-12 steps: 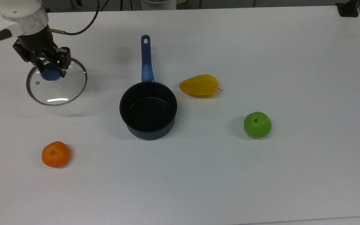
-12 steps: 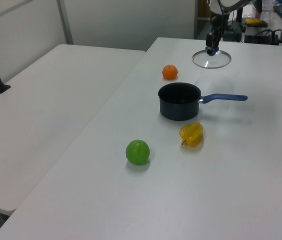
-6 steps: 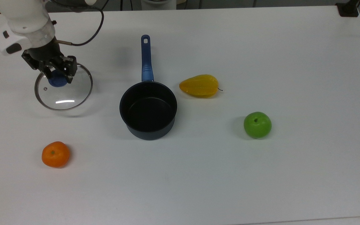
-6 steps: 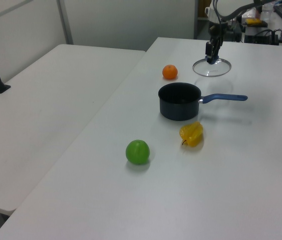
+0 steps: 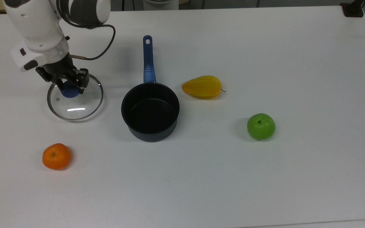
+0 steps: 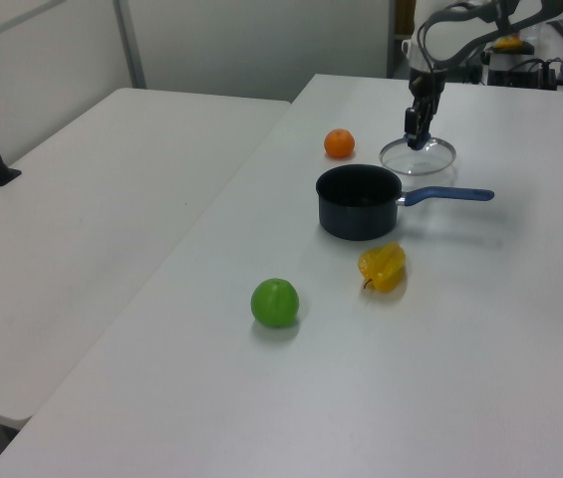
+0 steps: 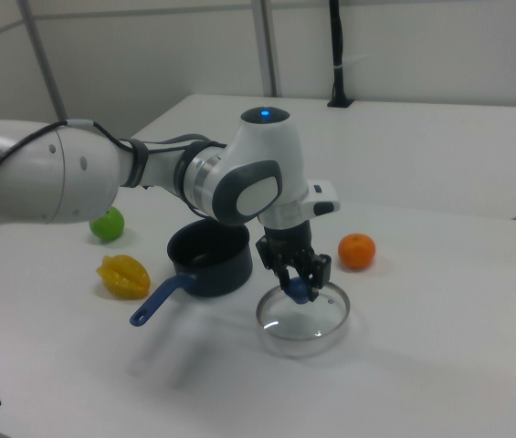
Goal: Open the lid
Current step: 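Lower the held glass lid onto the table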
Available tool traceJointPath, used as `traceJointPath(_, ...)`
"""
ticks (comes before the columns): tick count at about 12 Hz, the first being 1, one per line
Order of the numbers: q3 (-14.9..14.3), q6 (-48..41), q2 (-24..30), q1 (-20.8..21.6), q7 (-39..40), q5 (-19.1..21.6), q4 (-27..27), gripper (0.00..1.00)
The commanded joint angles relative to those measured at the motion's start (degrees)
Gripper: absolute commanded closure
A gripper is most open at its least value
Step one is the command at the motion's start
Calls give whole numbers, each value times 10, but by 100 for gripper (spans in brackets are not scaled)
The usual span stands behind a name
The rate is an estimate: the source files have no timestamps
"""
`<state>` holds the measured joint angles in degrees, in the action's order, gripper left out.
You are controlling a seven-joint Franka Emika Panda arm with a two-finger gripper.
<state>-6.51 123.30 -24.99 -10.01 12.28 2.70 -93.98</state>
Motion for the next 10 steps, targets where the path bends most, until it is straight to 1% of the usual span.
traceJointPath(1, -4, 17, -4, 9, 12, -1, -10, 59)
traceJointPath(6, -4, 16, -14, 10, 13, -5, -10, 59)
traceJointPath(10, -4, 15, -15, 15, 20, -24, -17, 58)
